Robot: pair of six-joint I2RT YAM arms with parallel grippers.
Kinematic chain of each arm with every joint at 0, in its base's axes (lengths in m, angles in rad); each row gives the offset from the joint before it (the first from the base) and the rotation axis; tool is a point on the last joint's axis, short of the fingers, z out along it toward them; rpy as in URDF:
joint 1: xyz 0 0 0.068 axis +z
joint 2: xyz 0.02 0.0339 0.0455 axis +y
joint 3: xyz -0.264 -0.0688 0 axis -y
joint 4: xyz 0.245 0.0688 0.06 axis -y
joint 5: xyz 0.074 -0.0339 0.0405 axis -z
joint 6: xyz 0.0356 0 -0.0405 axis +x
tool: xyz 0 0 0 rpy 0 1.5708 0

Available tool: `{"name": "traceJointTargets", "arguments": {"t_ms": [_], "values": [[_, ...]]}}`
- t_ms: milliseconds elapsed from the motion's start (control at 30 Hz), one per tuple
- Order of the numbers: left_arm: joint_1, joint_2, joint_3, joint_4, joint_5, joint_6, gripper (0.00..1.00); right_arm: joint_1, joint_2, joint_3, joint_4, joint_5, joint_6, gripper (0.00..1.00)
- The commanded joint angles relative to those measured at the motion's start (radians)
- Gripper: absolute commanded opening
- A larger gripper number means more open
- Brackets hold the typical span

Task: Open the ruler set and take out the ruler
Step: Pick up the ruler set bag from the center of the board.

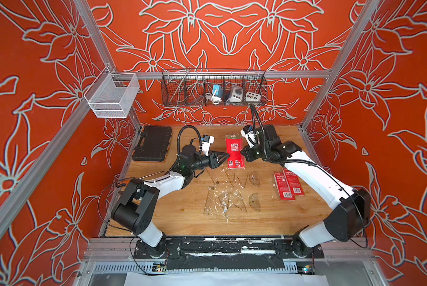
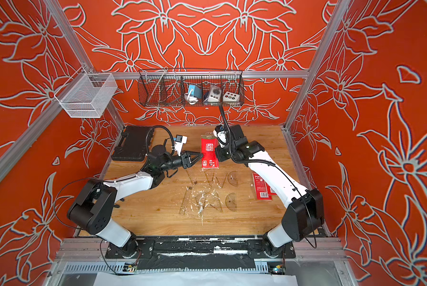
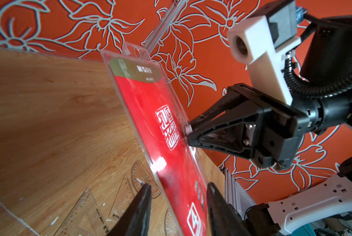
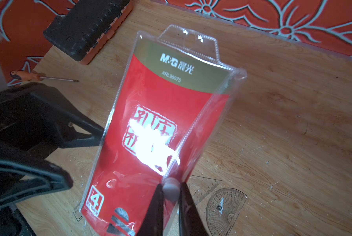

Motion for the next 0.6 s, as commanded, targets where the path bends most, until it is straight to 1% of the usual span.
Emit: {"name": "traceJointTargets", "arguments": {"t_ms": [0, 167, 267, 333, 467, 533, 567], "values": [[-0.012, 0.030, 0.037, 0.028, 0.019, -0.011, 0.46, 0.022, -0.020, -0.015, -0.002, -0.033, -0.021, 0.00], [-0.024, 0.057, 0.069, 0.016, 0.048, -0.011, 0.44, 0.046, -0.017, -0.016, 0.009, -0.040, -0.024, 0.00], [-0.024, 0.059, 0.060, 0.011, 0.055, -0.004, 0.38, 0.049, -0.021, -0.015, 0.006, -0.040, -0.033, 0.00], [-0.024, 0.060, 0.054, 0.011, 0.059, -0.003, 0.30, 0.050, -0.024, -0.013, 0.003, -0.039, -0.038, 0.00], [-0.024, 0.060, 0.047, 0.033, 0.058, -0.017, 0.10, 0.050, -0.032, -0.010, -0.013, -0.009, -0.043, 0.00], [-0.024, 0.058, 0.042, 0.055, 0.049, -0.034, 0.04, 0.051, -0.035, -0.009, -0.023, 0.022, -0.043, 0.00], [-0.024, 0.054, 0.038, 0.070, 0.041, -0.044, 0.01, 0.051, -0.038, -0.008, -0.030, 0.041, -0.041, 0.06]]}}
